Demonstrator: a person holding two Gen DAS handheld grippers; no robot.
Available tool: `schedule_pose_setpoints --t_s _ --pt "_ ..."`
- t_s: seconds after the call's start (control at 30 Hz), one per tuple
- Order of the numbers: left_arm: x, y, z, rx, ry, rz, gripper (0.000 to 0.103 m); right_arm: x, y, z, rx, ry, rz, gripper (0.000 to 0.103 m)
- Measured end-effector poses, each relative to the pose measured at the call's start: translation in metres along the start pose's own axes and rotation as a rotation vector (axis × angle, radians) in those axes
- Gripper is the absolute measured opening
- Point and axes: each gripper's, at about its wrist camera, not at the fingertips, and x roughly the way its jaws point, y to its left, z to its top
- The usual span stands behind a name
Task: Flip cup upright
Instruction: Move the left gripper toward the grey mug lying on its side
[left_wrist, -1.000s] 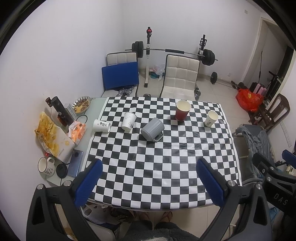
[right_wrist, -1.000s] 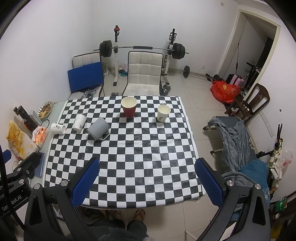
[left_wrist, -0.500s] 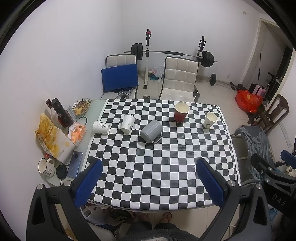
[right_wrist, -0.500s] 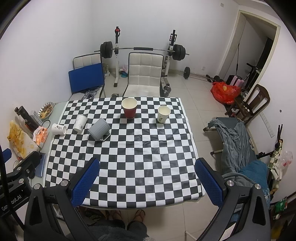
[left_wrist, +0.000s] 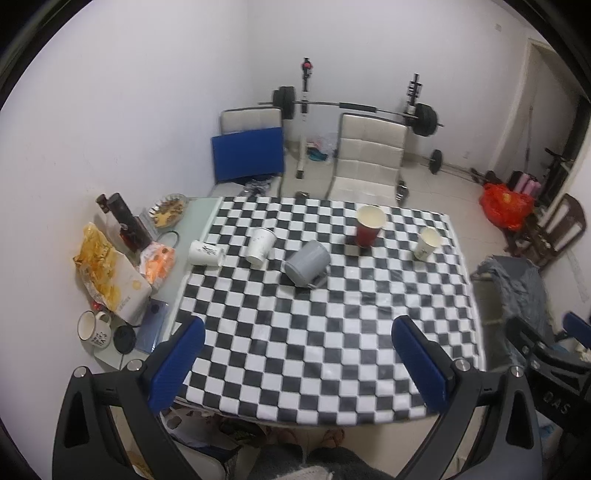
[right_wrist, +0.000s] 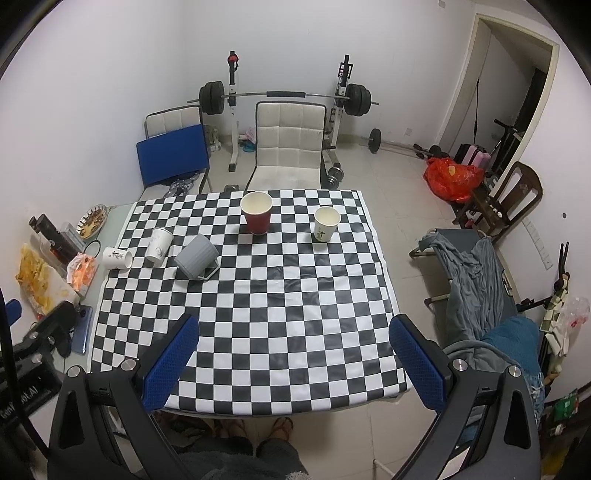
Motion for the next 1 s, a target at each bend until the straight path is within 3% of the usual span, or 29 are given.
schedule_pose_setpoints --t_s 0.03,0.07,0.13,0.2,0.23,0.3,0.33,0.37,0.5,0.77,1.0 --pt "0.007 -0.003 0.002 0.004 0.005 0.012 0.103 0.009 -0.001 0.003 0.002 0.008 0.0 0.103" --pt "0.028 -0.011 0.002 0.033 0.214 0.05 0.103 0.019 0.0 0.004 0.005 0.022 0.002 0.103" --pt "0.052 -0.018 -0.004 0.068 0.263 0.121 0.103 0.045 -0.001 0.007 0.009 0.057 0.008 0.103" --pt "0.077 -0.022 -0.015 0.132 0.33 0.238 0.103 0.08 -0.007 0.007 0.011 0.102 0.013 0.103" --pt "0.088 -0.024 -0.017 0.137 0.351 0.256 0.103 0.099 -0.009 0.005 0.01 0.128 0.014 0.103" --pt "0.11 -0.025 -0.015 0.087 0.255 0.211 0.103 0.136 -0.006 0.001 0.011 0.171 0.034 0.103" --pt "0.121 -0.029 -0.015 0.094 0.274 0.218 0.103 0.155 -0.004 -0.001 0.009 0.186 0.03 0.103" --pt "0.131 -0.026 -0.009 0.073 0.184 0.214 0.103 0.173 -0.003 -0.005 0.006 0.2 0.026 0.103" --pt "0.175 -0.022 0.004 0.077 0.148 0.231 0.103 0.24 0.012 -0.011 0.008 0.261 0.016 0.103" --pt "0.267 -0.019 0.016 0.085 0.293 0.144 0.103 0.336 0.043 -0.004 0.037 0.367 0.014 0.103" --pt "0.329 -0.03 0.035 0.179 0.343 0.108 0.103 0.399 0.054 0.009 0.083 0.457 -0.016 0.103"
